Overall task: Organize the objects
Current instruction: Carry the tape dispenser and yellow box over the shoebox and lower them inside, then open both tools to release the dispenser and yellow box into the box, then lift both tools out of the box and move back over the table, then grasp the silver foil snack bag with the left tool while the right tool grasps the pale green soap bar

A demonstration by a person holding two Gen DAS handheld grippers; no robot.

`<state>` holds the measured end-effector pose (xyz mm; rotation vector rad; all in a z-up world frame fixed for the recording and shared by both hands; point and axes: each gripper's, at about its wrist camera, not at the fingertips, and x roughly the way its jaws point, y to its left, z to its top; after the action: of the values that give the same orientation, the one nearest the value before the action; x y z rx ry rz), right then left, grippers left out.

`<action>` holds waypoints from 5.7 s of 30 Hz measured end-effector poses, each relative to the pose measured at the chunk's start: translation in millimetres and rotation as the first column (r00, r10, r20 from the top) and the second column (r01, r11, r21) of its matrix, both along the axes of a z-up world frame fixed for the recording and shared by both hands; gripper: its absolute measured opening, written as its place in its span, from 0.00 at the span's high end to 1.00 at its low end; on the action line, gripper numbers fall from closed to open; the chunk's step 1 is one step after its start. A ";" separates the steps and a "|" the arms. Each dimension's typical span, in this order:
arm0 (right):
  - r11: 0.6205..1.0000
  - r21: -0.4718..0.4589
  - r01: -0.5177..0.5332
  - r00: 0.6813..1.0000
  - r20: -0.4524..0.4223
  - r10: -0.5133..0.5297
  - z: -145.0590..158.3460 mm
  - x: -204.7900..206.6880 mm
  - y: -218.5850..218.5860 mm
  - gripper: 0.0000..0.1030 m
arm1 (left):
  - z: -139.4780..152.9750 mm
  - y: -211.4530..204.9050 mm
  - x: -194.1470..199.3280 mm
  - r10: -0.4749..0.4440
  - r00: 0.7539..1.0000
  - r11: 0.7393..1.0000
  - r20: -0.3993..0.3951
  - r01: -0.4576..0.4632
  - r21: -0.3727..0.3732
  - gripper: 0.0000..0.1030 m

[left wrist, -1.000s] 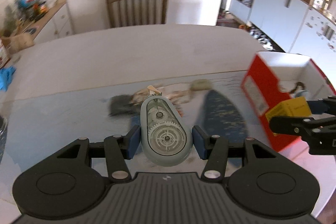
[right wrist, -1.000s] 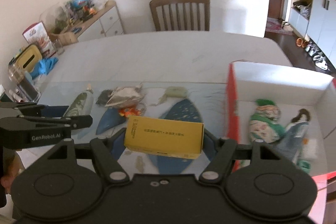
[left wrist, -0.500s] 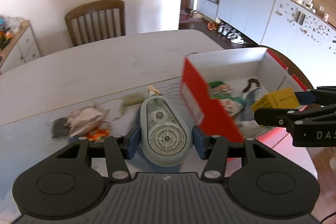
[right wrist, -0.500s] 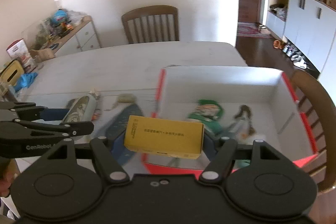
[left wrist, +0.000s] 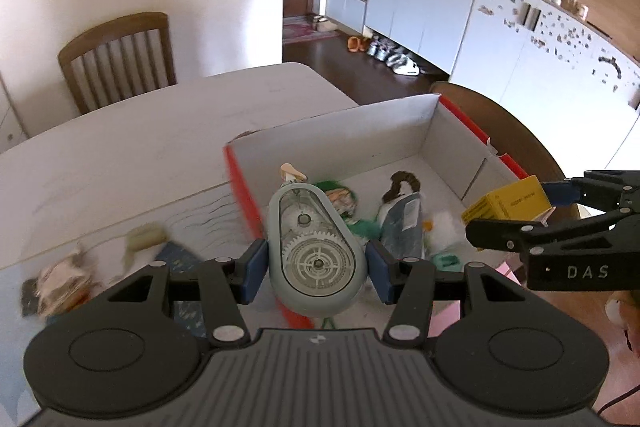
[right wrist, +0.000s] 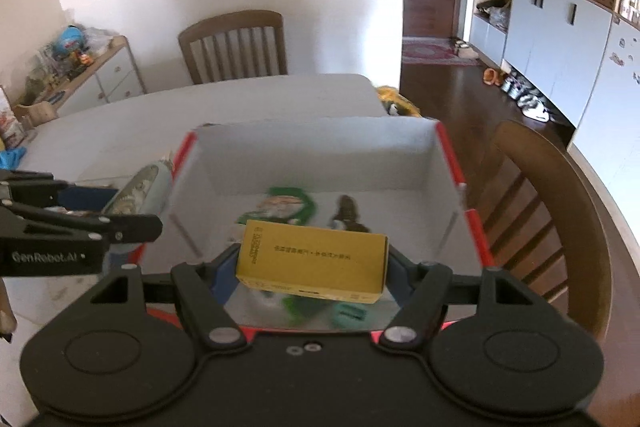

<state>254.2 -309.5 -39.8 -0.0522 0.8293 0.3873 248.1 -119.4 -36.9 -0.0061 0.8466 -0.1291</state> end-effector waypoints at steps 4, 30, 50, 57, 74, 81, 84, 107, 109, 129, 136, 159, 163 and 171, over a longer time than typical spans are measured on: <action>1.000 -0.030 -0.007 1.000 -0.021 0.006 -12.1 15.9 -9.0 0.31 | -7.4 -17.5 27.0 -0.016 1.000 0.999 -0.015 0.016 0.028 0.49; 0.978 -0.096 -0.186 0.966 -0.200 0.164 -75.7 52.8 8.0 0.31 | -82.7 -69.9 125.2 -0.121 0.972 0.990 -0.200 0.132 0.043 0.49; 0.991 -0.005 -0.135 0.977 -0.166 0.132 -54.2 47.5 -12.0 0.22 | -82.1 -76.3 117.2 -0.132 0.964 0.988 -0.231 0.146 0.046 0.47; 0.992 0.037 -0.120 0.984 -0.130 0.124 -41.6 35.5 -21.0 0.20 | -62.3 -74.0 95.4 -0.107 0.980 0.991 -0.167 0.119 0.063 0.34; 0.987 0.116 -0.116 0.991 -0.051 0.122 -0.8 10.1 -23.4 0.17 | 3.6 -38.9 30.7 -0.028 1.000 1.000 -0.004 0.028 0.011 0.34; 0.985 0.131 -0.108 0.994 -0.005 0.110 17.7 -6.5 -6.5 0.15 | 25.4 -13.3 -4.6 -0.010 0.998 1.000 0.064 0.011 -0.022 0.29; 0.985 0.141 -0.104 0.995 0.011 0.103 23.3 -13.5 3.9 0.15 | 30.4 1.0 -18.7 -0.009 0.997 0.999 0.081 0.012 -0.038 0.29; 0.971 0.218 -0.093 0.995 0.045 0.085 36.6 -52.4 110.5 0.01 | 34.9 124.2 -94.9 0.082 0.987 0.993 0.139 -0.070 -0.093 0.02; 0.970 0.224 -0.095 0.995 0.044 0.087 37.6 -53.8 118.8 0.01 | 33.2 135.2 -100.3 0.091 0.985 0.992 0.148 -0.077 -0.097 0.01; 0.985 0.136 -0.108 0.994 0.008 0.108 17.2 -43.0 212.0 0.01 | -9.5 240.6 -111.9 0.178 0.976 0.982 0.128 -0.168 -0.082 0.00; 0.991 0.070 -0.115 0.993 -0.018 0.117 -1.0 -20.6 238.2 0.02 | -40.9 269.0 -98.4 0.202 0.976 0.977 0.078 -0.196 -0.081 0.00; 0.995 -0.039 -0.088 0.989 -0.120 0.083 -69.3 66.5 279.8 0.08 | -91.8 262.9 -21.7 0.140 0.990 0.990 0.033 -0.139 -0.016 0.00; 0.994 -0.056 -0.093 0.987 -0.136 0.084 -80.8 75.9 286.8 0.10 | -100.3 259.2 -11.8 0.116 0.993 0.993 0.031 -0.116 -0.008 0.00; 0.990 -0.072 -0.118 0.981 -0.163 0.105 -96.2 80.8 300.0 0.17 | -112.9 266.6 0.7 0.138 0.990 0.988 -0.015 -0.139 -0.075 0.01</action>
<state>335.0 -9.5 -136.0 -0.1456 1.0030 0.4673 248.8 147.2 -149.7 -0.1365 0.8478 -0.0306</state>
